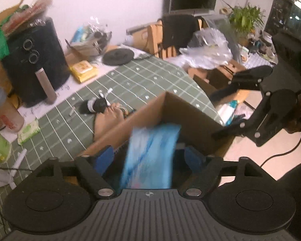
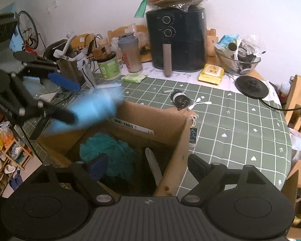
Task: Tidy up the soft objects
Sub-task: 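Release the blue wipes pack into the box beside the sponge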
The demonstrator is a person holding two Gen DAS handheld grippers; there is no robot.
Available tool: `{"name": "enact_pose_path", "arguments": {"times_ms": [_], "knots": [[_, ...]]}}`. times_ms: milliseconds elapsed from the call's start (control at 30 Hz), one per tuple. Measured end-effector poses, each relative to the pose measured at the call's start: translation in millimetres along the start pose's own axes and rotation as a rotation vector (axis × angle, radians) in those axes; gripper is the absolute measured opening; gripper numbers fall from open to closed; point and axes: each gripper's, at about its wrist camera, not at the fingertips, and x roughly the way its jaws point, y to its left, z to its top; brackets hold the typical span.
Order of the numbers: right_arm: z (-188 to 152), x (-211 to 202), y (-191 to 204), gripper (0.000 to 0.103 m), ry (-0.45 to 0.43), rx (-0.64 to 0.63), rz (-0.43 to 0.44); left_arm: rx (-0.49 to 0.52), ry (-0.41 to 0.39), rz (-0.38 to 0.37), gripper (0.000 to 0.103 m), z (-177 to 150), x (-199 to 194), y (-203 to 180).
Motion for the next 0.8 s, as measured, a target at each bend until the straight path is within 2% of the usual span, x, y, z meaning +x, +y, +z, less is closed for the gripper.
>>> {"name": "enact_pose_path", "arguments": {"times_ms": [167,333,500,800], "knots": [[-9,-6,-1,0.094,-0.001,0.01,-0.009,-0.03,0.027,0.026,0.079,-10,0,-6],[-13,-9,-6,0.097,-0.003,0.037,-0.019,-0.092,0.021,0.113,0.079,-17,-5,-10],[-12,-11,-14,0.098,-0.015,0.071,-0.03,-0.197,0.031,0.18,0.079,-25,-6,-7],[-6,-3,-21,0.102,0.006,0.067,-0.071,-0.372,-0.001,0.219,0.079,-39,-18,-7]]}}
